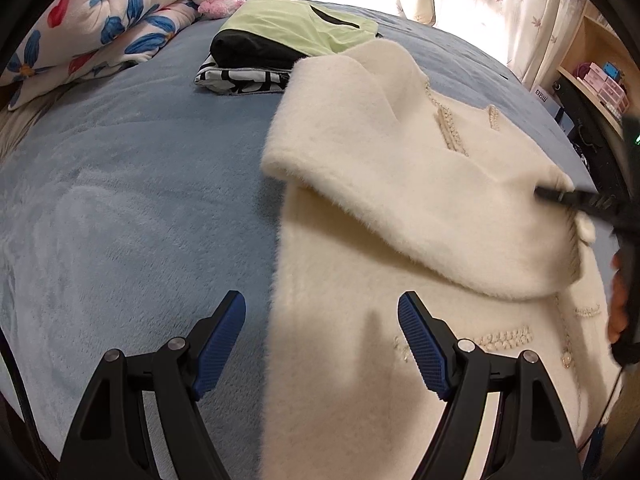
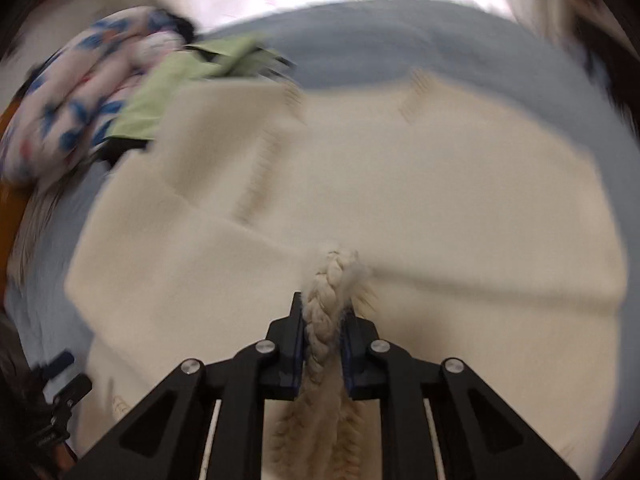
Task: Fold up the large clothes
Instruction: 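Fold the side panel over the sleeve and open the right tool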
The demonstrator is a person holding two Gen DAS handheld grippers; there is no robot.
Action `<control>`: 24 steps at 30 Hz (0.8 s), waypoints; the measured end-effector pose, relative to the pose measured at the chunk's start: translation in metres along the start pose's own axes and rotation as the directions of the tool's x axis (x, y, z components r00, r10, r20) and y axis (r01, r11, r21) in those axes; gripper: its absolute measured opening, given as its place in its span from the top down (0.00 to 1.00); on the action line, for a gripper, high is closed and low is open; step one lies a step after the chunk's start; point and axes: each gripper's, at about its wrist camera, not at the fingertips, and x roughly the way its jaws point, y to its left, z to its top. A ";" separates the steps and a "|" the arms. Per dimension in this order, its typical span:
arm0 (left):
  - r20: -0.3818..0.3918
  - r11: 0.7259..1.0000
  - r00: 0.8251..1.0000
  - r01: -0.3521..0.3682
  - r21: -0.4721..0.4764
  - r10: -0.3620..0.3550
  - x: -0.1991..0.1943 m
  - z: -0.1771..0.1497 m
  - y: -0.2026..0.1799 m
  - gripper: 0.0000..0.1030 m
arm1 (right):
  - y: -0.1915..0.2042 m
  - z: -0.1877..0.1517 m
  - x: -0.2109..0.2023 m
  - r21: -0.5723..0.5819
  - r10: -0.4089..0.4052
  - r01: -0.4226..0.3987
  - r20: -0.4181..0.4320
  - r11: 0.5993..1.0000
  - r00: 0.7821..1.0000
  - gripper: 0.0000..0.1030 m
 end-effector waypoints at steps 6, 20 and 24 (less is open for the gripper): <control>0.044 1.000 0.999 0.016 0.005 -0.016 -0.004 0.010 -0.013 0.25 | 0.004 0.054 -0.081 -0.095 -0.068 0.099 0.287 0.991 0.955 0.87; 0.070 0.995 0.994 0.075 0.063 -0.080 0.026 0.094 -0.001 0.25 | -0.168 0.013 0.013 0.278 -0.079 0.097 -0.075 0.956 0.994 0.42; 0.016 0.996 0.996 0.091 0.001 -0.091 0.072 0.141 0.026 0.25 | -0.178 0.005 0.017 0.320 -0.036 0.058 -0.074 0.946 0.997 0.42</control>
